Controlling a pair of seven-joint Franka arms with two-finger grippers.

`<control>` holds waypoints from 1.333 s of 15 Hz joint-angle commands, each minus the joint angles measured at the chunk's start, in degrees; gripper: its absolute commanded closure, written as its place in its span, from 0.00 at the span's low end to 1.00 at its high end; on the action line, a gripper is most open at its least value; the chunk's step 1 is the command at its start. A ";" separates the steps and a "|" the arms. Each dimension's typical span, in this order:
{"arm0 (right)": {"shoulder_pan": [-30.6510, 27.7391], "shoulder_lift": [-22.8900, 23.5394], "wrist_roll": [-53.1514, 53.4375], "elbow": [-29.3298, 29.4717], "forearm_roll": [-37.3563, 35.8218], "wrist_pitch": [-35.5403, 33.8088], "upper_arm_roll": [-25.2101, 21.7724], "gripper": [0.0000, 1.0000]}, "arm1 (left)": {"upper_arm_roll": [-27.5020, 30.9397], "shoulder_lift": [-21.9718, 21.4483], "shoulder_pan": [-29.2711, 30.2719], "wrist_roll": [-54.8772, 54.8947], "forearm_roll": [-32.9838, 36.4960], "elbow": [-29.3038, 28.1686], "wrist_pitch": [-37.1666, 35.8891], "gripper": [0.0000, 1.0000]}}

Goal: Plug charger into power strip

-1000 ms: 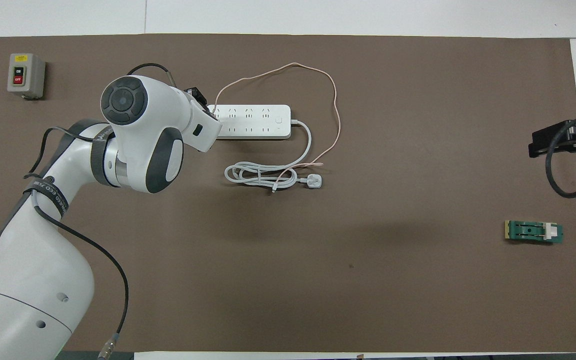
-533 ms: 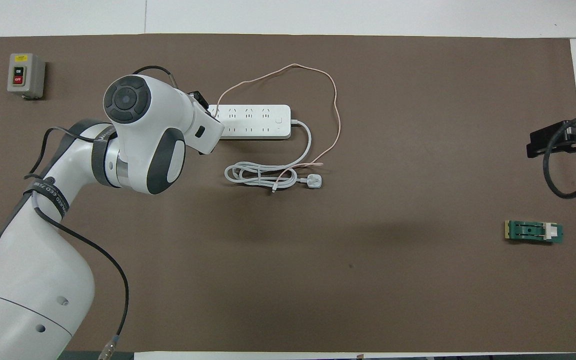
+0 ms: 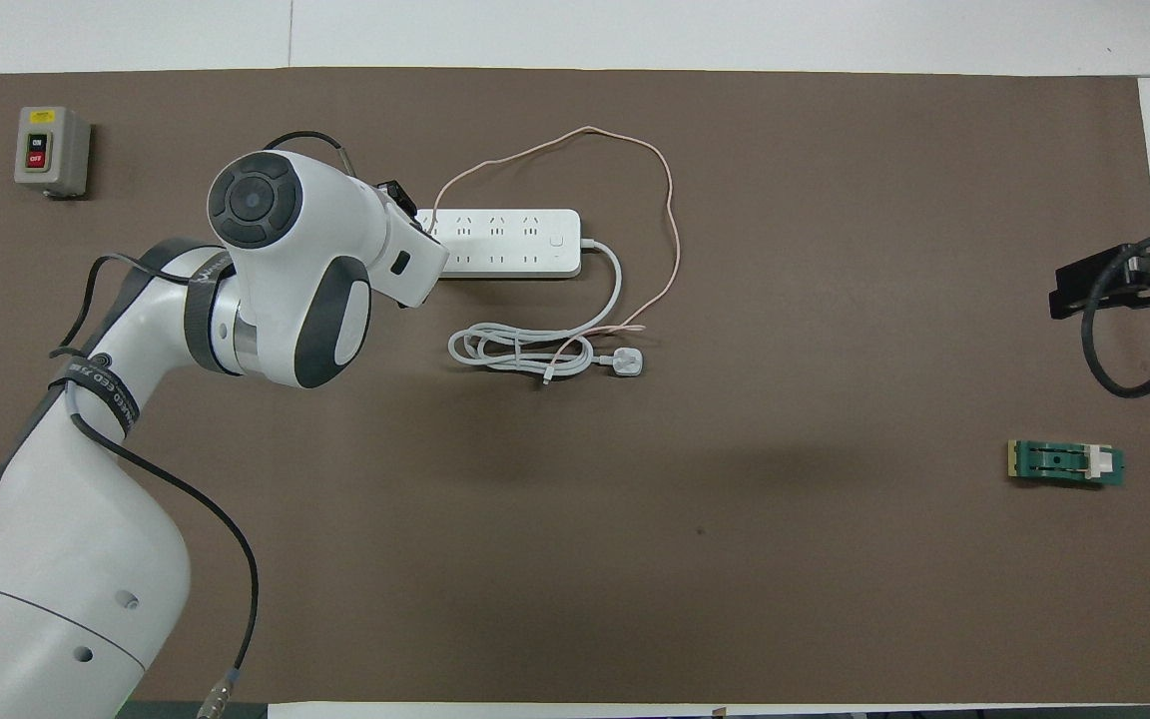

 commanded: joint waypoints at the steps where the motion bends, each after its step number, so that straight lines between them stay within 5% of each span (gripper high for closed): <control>1: -0.73 -1.51 0.89 -1.86 -0.68 0.10 0.81 0.00 | 0.62 1.45 -0.77 -0.72 1.53 -0.26 2.34 1.00; 10: -0.65 -1.60 0.89 -1.95 -0.68 0.10 0.81 0.00 | 0.53 2.34 -0.50 7.63 4.17 0.71 1.46 1.00; 20: -0.73 -1.60 0.89 -1.86 -0.68 0.10 0.81 0.00 | -0.35 5.58 1.16 7.72 -4.71 5.01 -5.12 1.00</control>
